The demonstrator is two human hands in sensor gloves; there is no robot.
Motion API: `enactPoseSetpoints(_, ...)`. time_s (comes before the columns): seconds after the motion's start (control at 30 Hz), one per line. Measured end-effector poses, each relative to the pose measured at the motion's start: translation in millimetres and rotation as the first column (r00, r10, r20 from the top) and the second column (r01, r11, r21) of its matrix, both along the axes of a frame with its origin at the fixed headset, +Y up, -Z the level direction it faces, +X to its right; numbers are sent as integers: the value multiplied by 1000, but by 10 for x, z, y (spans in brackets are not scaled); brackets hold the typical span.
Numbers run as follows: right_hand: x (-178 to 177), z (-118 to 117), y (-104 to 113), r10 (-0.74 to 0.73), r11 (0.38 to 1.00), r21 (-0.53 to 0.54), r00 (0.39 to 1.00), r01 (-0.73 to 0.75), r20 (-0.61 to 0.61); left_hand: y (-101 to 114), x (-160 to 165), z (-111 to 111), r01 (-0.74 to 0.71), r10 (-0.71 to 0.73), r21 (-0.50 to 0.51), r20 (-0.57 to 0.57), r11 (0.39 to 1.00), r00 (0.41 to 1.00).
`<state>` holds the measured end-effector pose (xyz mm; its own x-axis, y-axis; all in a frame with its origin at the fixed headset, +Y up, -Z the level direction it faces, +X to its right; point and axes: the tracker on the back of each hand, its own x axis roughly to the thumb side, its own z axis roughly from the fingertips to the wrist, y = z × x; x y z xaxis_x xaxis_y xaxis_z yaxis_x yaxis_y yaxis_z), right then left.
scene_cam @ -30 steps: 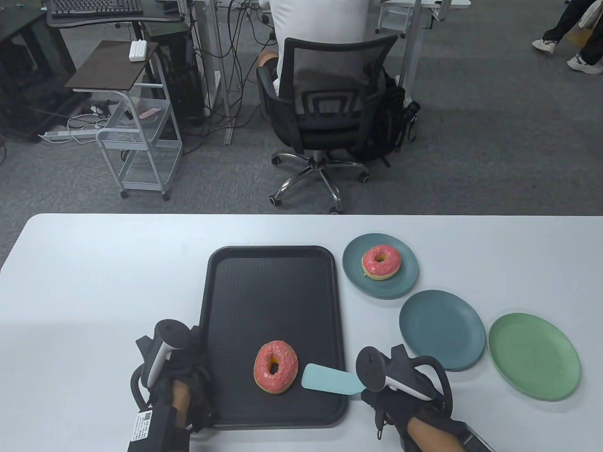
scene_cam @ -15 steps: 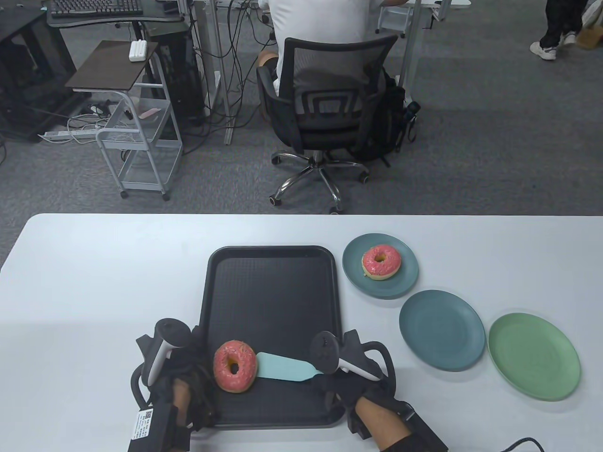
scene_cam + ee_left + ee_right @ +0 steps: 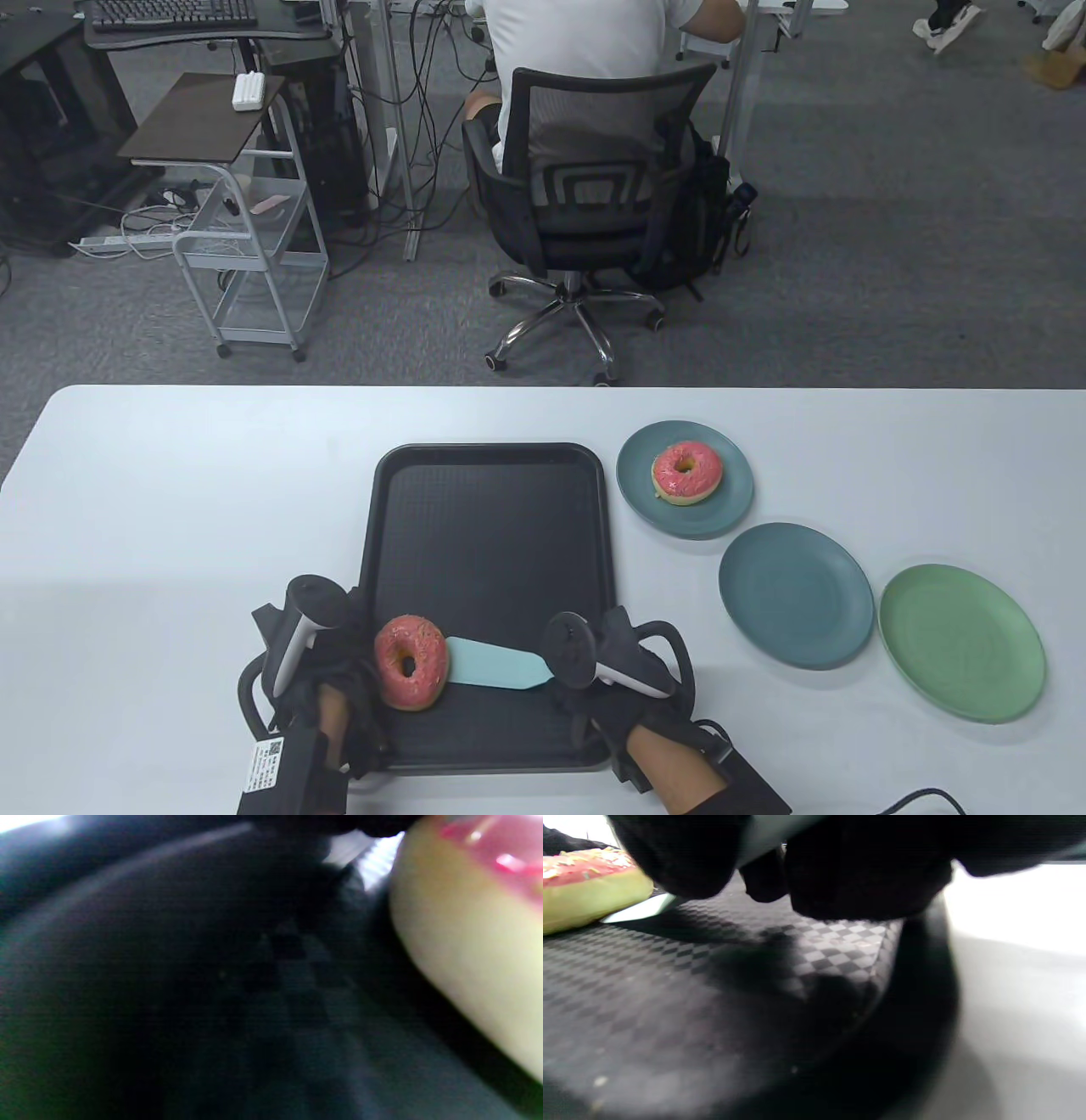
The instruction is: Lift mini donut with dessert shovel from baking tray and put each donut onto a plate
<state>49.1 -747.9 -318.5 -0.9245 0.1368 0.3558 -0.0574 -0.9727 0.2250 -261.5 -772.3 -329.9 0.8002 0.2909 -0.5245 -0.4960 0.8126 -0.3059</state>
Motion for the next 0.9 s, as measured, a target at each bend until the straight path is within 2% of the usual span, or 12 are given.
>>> enactPoseSetpoints(0.2, -193, 78, -55, -33, 999, -30, 999, 32, -38, -4, 18, 0, 11, -11, -9, 3, 1000, 1000)
enactPoseSetpoints(0.37, -432, 198, -82, -4, 999, 31, 998, 6, -56, -4, 21, 0, 11, -11, -11, 3, 1000, 1000)
enactPoseSetpoints(0.47, -466, 227, -102, 5, 998, 65, 998, -1, -61, -8, 13, 1, 0, 0, -9, 0, 1000, 1000)
enactPoseSetpoints(0.9, -452, 252, -121, -28, 998, 58, 997, 32, -65, -23, -29, 6, -33, 33, -4, 1, 999, 999)
